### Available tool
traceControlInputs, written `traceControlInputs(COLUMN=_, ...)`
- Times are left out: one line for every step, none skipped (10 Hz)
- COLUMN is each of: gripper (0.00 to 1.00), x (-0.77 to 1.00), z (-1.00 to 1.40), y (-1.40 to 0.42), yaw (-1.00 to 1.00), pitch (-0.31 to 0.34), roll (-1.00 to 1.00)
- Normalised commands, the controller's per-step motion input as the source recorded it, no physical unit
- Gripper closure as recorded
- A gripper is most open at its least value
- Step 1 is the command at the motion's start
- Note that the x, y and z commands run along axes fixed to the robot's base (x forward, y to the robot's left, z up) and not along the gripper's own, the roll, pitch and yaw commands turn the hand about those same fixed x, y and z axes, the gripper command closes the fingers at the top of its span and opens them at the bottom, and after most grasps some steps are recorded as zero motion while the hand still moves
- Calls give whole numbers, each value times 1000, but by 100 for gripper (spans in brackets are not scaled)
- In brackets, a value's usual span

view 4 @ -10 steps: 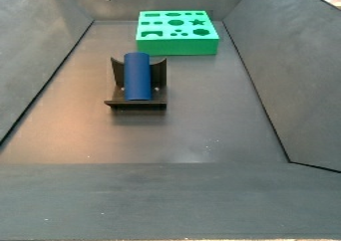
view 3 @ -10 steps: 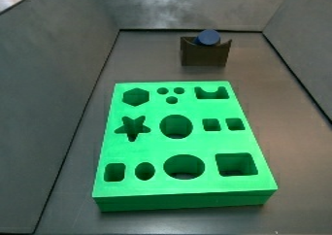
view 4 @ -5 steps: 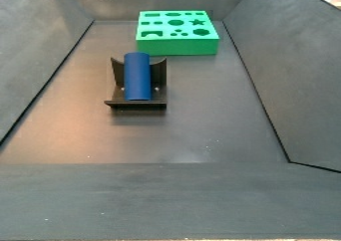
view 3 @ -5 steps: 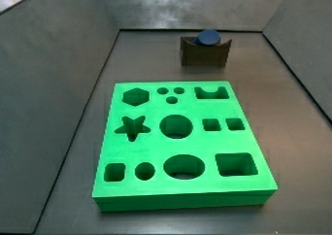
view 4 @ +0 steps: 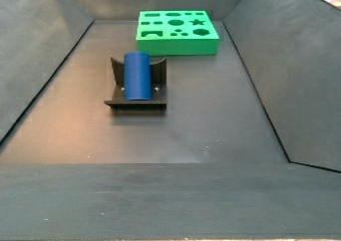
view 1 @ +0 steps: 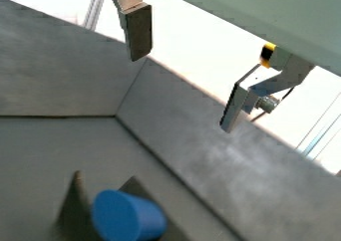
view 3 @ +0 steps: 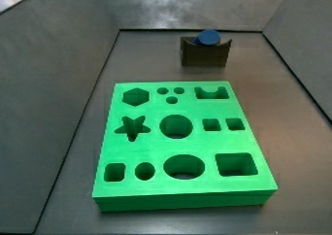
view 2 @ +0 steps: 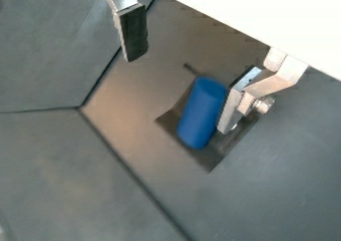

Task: Pick up the oval object. Move up. Place the oval object on the fixture. Regrasp the oval object. Move to above the board. Insert the oval object.
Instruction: Regrasp the oval object.

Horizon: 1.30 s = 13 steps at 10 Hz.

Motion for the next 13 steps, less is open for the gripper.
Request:
traceControlInputs(gripper=0, x=84, z=-8, y=-38, yaw=79, pitch=124, roll=904)
traceControlInputs(gripper=0, x=90, z=-14, y=-41, yaw=93, pitch=131, roll=705)
traceControlInputs(gripper=0, x=92, z=-16, y=-40, yaw=112, pitch=132, roll=509)
traceControlInputs(gripper=0, x=86, z=-8, y=-30, yaw=134, pitch=116, roll=303)
traceControlInputs(gripper=0, x=74, z=-3, y=-28, yaw=150, pitch=93, roll=219)
traceControlInputs(gripper=0, x=29, z=-1000, y=74, yaw=114, pitch=-16, roll=67)
traceControlInputs(gripper=0, x=31, z=-1000, y=74, yaw=117, pitch=-28, roll=60)
traceControlInputs(gripper=0, x=44, z=-1000, y=71, yaw=99, pitch=-68, roll=49)
traceControlInputs(gripper=0, x=49, z=-1000, y=66, yaw=80, pitch=-90, roll=45)
traceControlInputs(gripper=0, x=56, z=-1000, y=62, yaw=50, pitch=-104, roll=52)
traceControlInputs(gripper=0, x=60, z=-1000, y=60, yaw=34, pitch=-108, roll=56)
traceControlInputs(gripper=0, x=66, z=-1000, y=55, yaw=5, pitch=-101, roll=59)
traceControlInputs(gripper=0, x=73, z=-1000, y=52, yaw=-13, pitch=-94, roll=60)
